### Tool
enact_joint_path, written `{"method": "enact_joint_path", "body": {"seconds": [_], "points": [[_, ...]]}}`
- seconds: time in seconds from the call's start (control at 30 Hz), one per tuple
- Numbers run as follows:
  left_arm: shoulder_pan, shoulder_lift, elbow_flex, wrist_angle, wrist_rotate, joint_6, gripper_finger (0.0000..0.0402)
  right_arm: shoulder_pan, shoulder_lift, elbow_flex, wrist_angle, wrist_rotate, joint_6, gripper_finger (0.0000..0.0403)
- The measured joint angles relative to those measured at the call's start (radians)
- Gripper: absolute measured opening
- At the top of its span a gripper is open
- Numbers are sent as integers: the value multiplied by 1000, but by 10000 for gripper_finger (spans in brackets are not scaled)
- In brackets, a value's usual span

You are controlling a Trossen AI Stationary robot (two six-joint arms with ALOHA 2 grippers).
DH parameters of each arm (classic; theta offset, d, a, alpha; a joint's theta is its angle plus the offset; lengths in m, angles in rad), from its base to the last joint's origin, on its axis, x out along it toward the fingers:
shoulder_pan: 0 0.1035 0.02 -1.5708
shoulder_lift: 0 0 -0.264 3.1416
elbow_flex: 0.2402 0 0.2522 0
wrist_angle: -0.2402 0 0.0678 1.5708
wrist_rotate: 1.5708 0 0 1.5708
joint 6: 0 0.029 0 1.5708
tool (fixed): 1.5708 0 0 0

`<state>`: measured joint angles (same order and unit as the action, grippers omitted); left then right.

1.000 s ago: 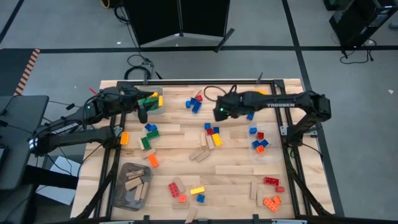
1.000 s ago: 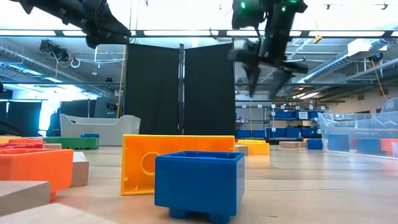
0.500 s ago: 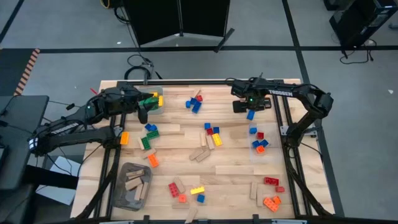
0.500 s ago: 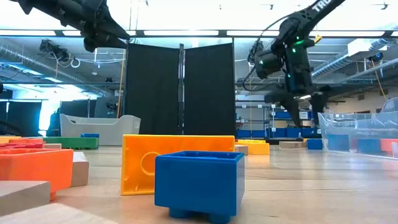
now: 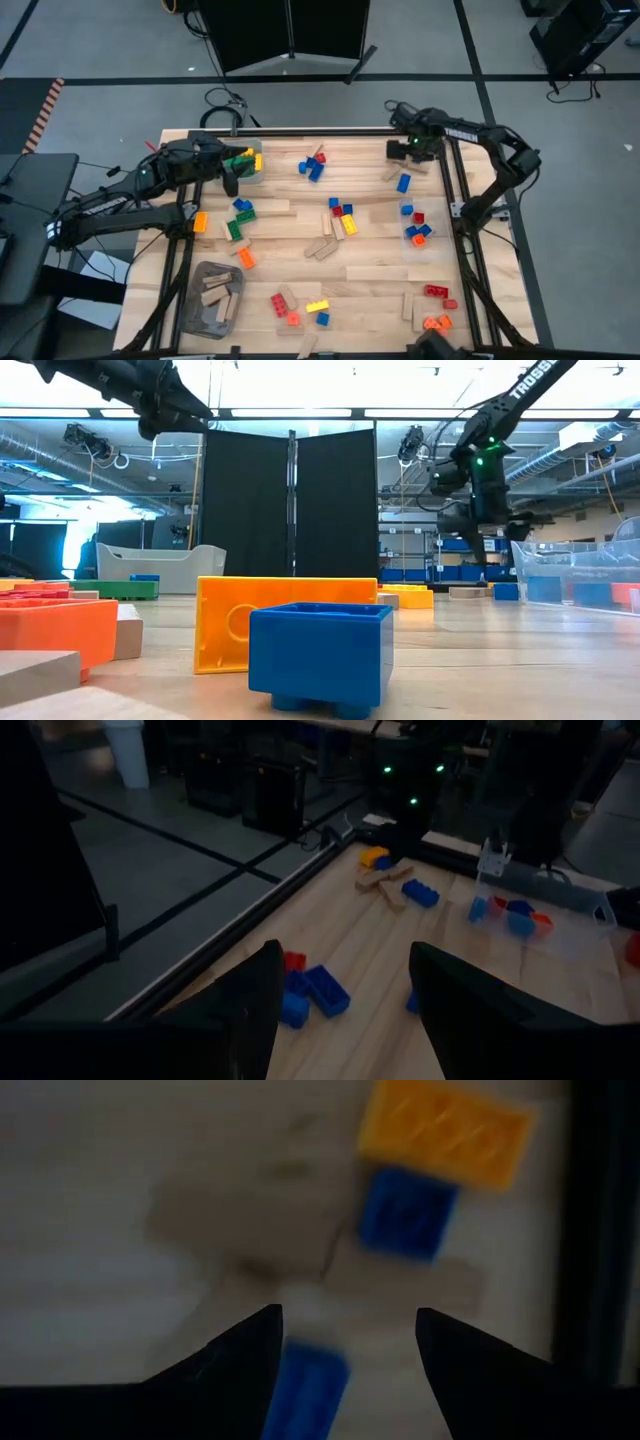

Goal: Sort blocks by size
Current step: Put the small blue game piece into the transparent bin

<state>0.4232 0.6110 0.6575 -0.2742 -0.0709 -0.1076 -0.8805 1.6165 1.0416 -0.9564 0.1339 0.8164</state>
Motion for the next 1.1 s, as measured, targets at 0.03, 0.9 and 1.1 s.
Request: {"method": "enact_joint_path", "body": {"seconds": [0.03, 0.9, 1.1], "points": [[0, 2, 0, 6, 0, 0, 224, -27, 0, 0, 8, 3, -1, 245], [0, 11, 0, 20, -101, -1, 224, -137, 2, -83, 176, -26, 79, 240], [0, 11, 0, 19, -101, -1, 224, -133, 2, -82, 136, -15, 130, 229]]}}
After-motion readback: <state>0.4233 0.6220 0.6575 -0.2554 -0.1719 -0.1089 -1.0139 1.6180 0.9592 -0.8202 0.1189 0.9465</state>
